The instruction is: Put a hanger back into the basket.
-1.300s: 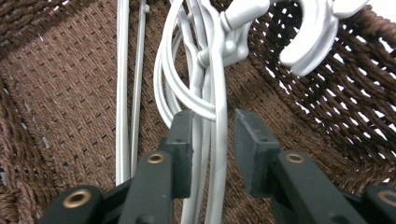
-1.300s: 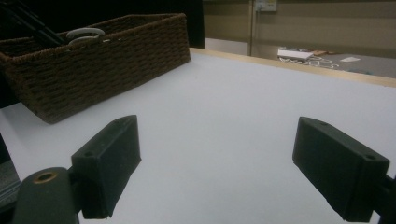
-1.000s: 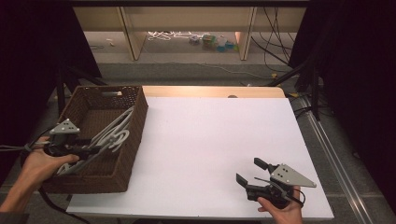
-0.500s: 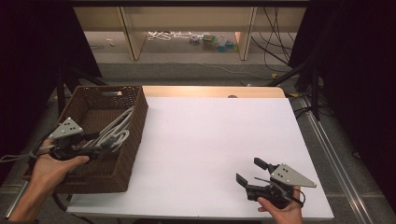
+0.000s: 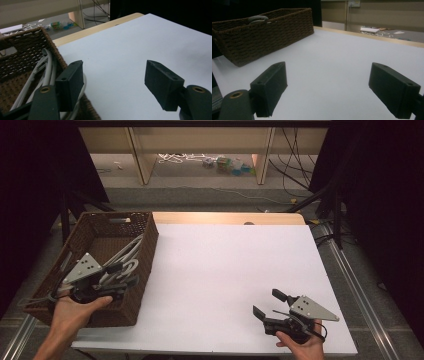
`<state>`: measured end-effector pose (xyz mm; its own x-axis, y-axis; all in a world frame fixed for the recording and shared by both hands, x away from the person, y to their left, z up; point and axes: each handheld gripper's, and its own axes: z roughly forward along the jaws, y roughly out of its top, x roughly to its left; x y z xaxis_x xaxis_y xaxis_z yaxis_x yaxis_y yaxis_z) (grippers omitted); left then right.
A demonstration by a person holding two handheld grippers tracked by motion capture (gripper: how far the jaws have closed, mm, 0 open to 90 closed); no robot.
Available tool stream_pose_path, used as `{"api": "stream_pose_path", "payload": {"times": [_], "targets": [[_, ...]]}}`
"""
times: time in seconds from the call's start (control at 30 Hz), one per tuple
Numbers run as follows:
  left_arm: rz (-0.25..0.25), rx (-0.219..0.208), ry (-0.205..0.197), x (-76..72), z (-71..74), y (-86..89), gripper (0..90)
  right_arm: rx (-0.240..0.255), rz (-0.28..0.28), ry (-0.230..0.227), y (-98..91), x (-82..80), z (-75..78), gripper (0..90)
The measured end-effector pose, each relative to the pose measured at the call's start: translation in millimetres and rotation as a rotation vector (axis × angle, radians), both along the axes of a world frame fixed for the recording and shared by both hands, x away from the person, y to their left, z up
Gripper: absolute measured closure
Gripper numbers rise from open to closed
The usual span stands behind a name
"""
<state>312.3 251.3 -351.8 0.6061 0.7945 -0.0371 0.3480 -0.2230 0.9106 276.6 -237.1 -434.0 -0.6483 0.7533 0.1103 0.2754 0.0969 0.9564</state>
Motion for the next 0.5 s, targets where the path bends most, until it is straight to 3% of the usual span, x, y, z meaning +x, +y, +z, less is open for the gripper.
{"api": "stream_pose_path", "payload": {"times": [0.17, 0.27, 0.37, 0.5], "targets": [[-0.019, -0.018, -0.010, -2.8, -6.8, -14.1, 28.5, -0.007, -0.001, 0.004, -0.1, -0.4, 0.4, 15.9], [-0.029, -0.060, -0.016, -2.8, -11.1, -21.5, 21.9, -0.010, -0.004, 0.009, -0.3, -1.0, 0.9, 15.9], [-0.030, -0.099, -0.034, -2.2, -15.6, -28.5, 21.5, -0.007, -0.004, -0.006, -0.2, -0.3, 0.7, 15.9], [-0.037, -0.117, -0.052, -0.9, -21.8, -35.7, 20.2, -0.011, 0.003, -0.003, -0.6, -0.6, 1.4, 15.9]]}}
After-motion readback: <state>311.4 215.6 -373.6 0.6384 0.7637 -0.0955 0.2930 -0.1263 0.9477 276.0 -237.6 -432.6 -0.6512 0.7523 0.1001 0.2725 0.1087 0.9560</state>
